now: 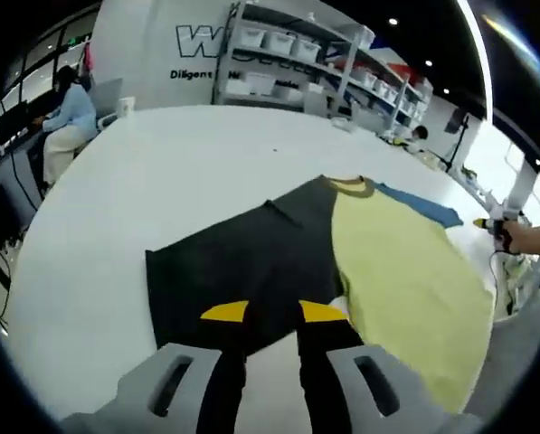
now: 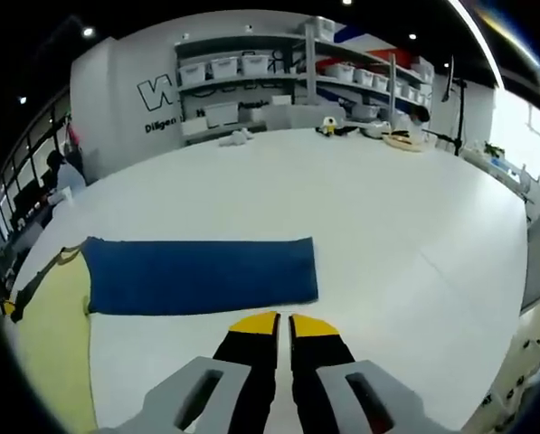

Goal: Fold the garment on the visible template until the final outline fits inside the template.

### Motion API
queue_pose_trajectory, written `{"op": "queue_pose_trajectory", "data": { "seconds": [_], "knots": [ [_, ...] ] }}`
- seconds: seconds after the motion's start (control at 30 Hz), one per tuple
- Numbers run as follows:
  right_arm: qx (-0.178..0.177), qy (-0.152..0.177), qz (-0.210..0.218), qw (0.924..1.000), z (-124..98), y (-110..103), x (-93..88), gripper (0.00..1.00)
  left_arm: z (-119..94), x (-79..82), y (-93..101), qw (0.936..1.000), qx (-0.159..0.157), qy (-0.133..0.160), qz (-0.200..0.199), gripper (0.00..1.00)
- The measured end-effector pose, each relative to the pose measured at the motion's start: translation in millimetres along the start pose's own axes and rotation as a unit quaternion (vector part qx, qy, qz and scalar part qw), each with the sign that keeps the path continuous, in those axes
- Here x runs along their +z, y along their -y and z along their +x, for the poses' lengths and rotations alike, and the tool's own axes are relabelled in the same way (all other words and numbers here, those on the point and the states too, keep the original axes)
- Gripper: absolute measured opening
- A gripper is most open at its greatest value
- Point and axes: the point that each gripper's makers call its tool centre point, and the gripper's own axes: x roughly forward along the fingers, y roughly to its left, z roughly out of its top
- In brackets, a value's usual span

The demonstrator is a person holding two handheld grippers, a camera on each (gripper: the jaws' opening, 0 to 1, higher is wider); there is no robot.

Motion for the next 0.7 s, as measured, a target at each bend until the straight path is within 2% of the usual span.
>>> {"op": "queue_pose_trajectory", "data": {
  "seconds": [0.07, 0.1, 0.17, 0.33, 0.47, 0.57, 0.7],
  "knots": [
    [0.000, 0.000, 0.000, 1.0000, -0.6, -0.8, -1.3, 0.00, -5.8, 6.9, -15.4, 0.9997, 0.020, 0.015, 0.000, 0.23],
    [-0.001, -0.001, -0.001, 1.0000, -1.3, -1.3, -2.5, 0.00, -9.0, 9.4, -32.4, 0.9988, 0.046, 0.017, -0.006, 0.22],
    [0.000, -0.002, -0.002, 1.0000, -2.7, -3.0, -3.8, 0.00, -9.2, 8.0, -52.3, 0.9973, 0.065, 0.009, -0.033, 0.23],
    [-0.001, -0.004, -0.006, 1.0000, -4.5, -3.2, -4.8, 0.00, 7.9, 14.2, -63.1, 0.9964, 0.051, 0.005, -0.068, 0.24],
    [-0.005, -0.005, -0.010, 0.9999, -6.4, -0.8, -4.5, 0.00, 23.5, 16.5, -66.0, 0.9966, 0.051, -0.009, -0.064, 0.24],
    [-0.007, -0.004, -0.012, 0.9999, -8.7, 0.2, -4.0, 0.00, 30.4, 22.5, -68.7, 0.9972, 0.049, -0.005, -0.056, 0.21],
    [-0.009, -0.007, -0.014, 0.9998, -10.3, 3.3, -5.4, 0.00, 40.9, 19.4, -70.4, 0.9974, 0.044, -0.016, -0.054, 0.21]
  ]
}}
